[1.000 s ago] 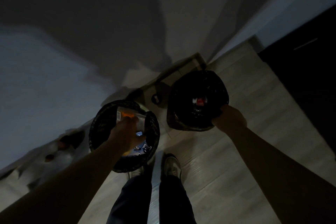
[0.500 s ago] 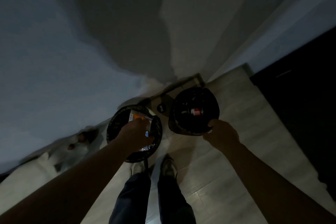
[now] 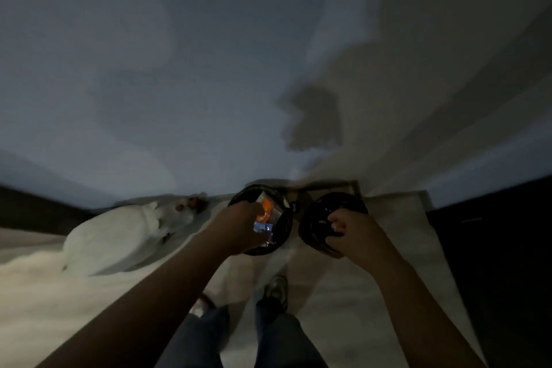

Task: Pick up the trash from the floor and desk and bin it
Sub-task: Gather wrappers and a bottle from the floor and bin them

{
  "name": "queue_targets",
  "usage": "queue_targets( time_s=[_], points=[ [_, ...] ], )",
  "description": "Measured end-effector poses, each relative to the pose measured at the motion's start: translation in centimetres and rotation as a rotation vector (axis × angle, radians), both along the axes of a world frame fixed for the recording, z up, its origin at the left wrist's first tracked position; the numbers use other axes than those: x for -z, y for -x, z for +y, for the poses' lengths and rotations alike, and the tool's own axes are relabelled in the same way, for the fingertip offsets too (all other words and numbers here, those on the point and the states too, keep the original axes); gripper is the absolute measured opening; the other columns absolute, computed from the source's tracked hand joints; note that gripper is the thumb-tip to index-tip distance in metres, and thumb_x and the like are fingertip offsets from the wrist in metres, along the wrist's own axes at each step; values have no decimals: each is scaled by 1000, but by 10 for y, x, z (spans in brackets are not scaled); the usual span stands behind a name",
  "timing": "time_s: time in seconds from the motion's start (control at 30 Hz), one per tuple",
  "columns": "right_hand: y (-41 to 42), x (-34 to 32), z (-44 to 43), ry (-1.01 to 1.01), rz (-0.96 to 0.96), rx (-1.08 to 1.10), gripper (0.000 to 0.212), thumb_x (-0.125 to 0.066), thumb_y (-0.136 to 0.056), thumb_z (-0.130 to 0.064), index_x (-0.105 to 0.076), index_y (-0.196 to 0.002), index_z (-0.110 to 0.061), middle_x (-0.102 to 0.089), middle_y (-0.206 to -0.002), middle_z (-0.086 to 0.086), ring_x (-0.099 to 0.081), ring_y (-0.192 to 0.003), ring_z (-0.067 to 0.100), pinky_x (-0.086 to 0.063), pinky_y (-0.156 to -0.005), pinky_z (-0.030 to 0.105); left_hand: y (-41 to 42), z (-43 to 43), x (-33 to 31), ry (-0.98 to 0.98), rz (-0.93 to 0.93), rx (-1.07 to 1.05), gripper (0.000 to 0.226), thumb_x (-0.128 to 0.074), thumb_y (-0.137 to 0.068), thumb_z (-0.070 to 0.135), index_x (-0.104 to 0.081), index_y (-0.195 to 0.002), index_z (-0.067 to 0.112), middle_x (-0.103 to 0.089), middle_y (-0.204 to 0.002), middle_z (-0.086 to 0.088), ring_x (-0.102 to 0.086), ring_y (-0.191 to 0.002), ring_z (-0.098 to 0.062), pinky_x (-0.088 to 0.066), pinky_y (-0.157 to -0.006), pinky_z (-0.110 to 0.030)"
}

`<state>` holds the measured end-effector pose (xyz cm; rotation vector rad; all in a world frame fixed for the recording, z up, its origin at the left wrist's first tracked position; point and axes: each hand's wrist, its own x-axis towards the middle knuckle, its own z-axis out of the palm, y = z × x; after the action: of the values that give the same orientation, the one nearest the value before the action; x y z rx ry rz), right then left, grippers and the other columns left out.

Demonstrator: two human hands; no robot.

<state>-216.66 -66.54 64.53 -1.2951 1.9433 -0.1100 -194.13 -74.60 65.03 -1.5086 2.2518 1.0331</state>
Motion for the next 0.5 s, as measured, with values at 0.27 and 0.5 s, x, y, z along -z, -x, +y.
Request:
queue_targets(
  time_s=[0.27, 0.5],
  points=[
    [-120, -88, -21, 91, 53, -323, 35, -71, -77, -21, -62, -110, -19, -64, -106, -2, -61, -99, 17, -48, -82, 26, -128, 54, -63, 34, 110, -361, 45, -67, -83, 37, -55, -122, 21, -60, -120, 1, -59, -103, -15, -46, -83, -23],
    [-309, -133, -24, 103, 65, -705, 42, -69, -80, -27, -57, -120, -22, -58, -117, -2, -56, -106, 14, -48, -85, 26, -309, 141, -106, 163, 126, -725, 49, -66, -82, 40, -51, -127, 27, -58, -122, 4, -57, -104, -13, -48, -88, -25]
  ],
)
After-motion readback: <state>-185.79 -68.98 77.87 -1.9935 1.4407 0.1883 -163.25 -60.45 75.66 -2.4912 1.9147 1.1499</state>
